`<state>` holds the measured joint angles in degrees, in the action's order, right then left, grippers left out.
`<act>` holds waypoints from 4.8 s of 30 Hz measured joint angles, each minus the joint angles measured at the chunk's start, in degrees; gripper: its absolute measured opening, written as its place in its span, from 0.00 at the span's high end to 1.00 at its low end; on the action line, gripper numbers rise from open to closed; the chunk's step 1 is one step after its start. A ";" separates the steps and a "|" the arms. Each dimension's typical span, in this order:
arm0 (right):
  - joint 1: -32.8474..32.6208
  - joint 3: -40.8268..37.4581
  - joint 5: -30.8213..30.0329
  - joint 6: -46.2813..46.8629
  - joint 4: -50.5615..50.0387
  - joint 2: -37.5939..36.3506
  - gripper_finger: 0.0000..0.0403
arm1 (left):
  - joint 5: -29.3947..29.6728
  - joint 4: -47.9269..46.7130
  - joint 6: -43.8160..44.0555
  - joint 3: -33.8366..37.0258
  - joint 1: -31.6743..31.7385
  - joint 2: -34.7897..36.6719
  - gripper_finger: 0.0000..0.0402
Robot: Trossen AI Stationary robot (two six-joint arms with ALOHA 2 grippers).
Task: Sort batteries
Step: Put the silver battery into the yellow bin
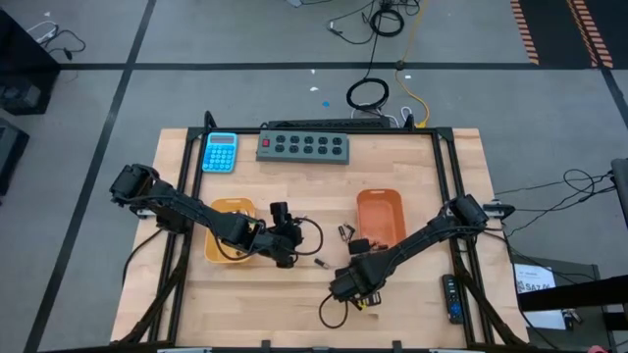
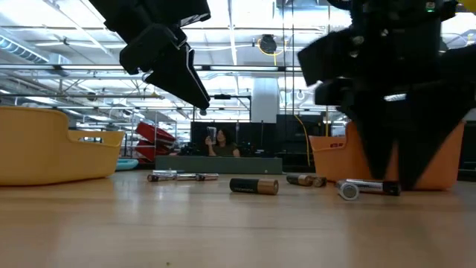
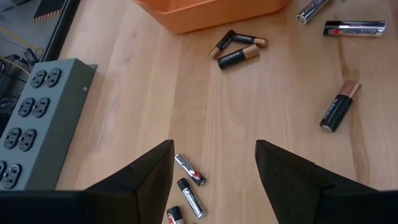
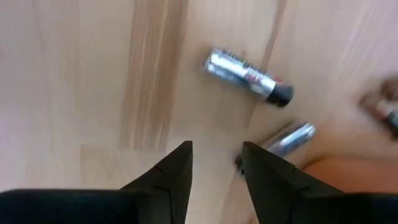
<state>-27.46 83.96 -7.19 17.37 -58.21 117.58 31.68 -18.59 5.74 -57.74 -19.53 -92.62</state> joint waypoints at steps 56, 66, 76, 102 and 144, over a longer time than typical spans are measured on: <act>5.64 0.24 4.29 -20.58 11.58 4.06 0.92 | -2.71 -10.38 10.53 0.00 -2.61 0.02 0.42; 6.10 -0.24 -11.26 -18.21 16.25 -2.79 0.95 | 1.37 -8.63 8.68 0.25 -2.29 0.02 0.42; 6.54 -6.38 -26.31 -18.29 33.43 -14.83 0.95 | -1.25 21.76 -1.45 9.91 -1.17 0.02 0.42; 10.51 -29.22 -27.16 -23.94 83.82 -23.32 0.95 | -4.82 59.62 -14.95 15.74 6.09 0.02 0.80; 7.43 -29.22 -23.95 -7.41 65.07 -20.99 0.59 | -24.68 1.20 26.57 15.65 2.20 26.17 0.87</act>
<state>-20.03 54.74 -31.14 9.96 6.86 96.59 7.00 -17.39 32.30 -42.09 -17.33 -66.45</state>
